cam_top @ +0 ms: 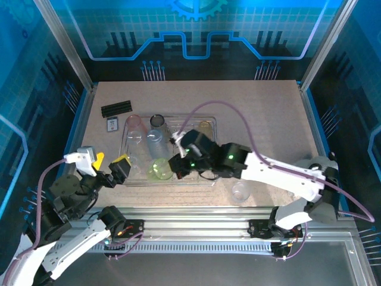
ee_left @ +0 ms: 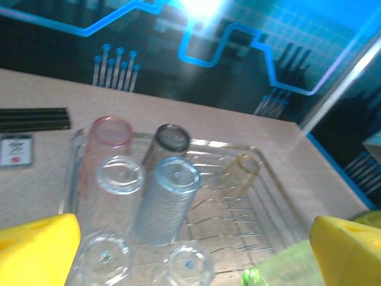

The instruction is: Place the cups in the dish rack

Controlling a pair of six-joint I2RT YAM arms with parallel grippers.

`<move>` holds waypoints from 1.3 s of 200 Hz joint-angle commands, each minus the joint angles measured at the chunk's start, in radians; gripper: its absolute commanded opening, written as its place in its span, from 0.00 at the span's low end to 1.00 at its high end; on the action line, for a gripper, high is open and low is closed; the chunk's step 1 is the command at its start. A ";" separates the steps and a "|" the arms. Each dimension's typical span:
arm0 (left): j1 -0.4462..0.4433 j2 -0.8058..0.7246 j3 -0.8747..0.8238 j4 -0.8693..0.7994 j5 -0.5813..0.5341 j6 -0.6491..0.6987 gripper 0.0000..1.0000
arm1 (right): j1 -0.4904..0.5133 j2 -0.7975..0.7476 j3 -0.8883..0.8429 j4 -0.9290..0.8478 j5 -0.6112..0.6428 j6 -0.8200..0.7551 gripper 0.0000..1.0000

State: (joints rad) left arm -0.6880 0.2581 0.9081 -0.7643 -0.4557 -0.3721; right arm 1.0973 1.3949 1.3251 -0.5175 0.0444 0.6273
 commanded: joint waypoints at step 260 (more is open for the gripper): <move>0.145 0.818 0.135 0.953 1.149 -0.291 0.99 | -0.753 -0.362 -0.340 0.709 -0.971 0.341 0.00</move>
State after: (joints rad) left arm -0.5507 1.0588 1.0069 0.1295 0.6472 -0.6285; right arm 0.3504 1.0229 0.9794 0.1104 -0.8806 0.9382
